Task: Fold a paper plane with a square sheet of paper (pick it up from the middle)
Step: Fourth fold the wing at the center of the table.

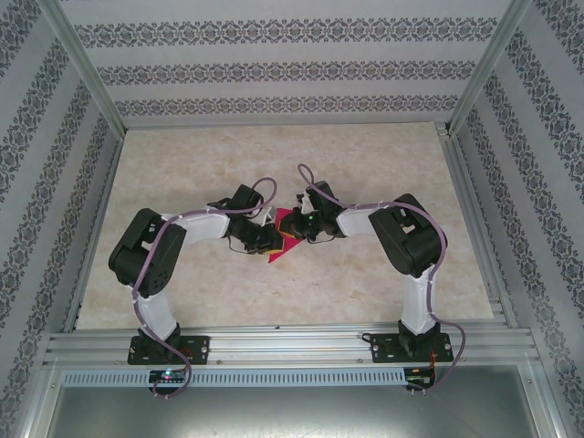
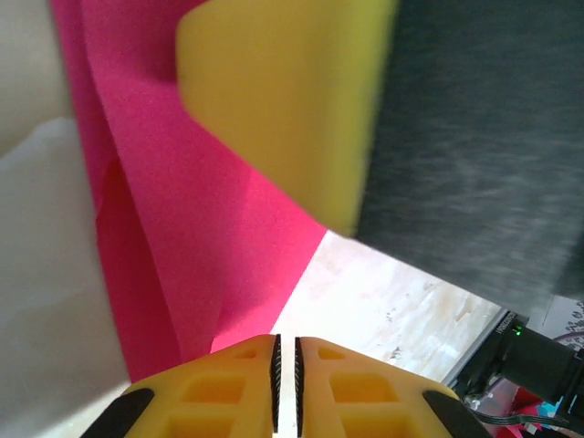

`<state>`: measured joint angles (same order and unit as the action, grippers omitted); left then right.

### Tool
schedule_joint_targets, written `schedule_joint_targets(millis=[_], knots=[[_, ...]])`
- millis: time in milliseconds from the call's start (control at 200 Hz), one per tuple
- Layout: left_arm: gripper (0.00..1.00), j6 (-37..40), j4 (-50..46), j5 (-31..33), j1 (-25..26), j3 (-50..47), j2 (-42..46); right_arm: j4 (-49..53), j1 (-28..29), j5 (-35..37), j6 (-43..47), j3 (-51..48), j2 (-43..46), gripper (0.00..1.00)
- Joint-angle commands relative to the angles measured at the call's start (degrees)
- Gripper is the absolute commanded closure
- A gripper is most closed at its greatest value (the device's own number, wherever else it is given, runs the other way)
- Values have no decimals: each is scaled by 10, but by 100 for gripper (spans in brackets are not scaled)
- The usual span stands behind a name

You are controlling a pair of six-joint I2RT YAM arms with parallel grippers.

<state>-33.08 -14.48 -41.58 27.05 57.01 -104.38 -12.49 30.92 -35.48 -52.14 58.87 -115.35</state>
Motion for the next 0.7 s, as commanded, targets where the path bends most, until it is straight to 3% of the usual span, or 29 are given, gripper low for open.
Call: schedule_joint_targets(millis=[0,694], knots=[[84,1,10,16,5,-6,-12,53,5,43,17,-19,-47,83],[87,9,-3,36,4,-92,19,58,5,45,20,-23,-53,84]])
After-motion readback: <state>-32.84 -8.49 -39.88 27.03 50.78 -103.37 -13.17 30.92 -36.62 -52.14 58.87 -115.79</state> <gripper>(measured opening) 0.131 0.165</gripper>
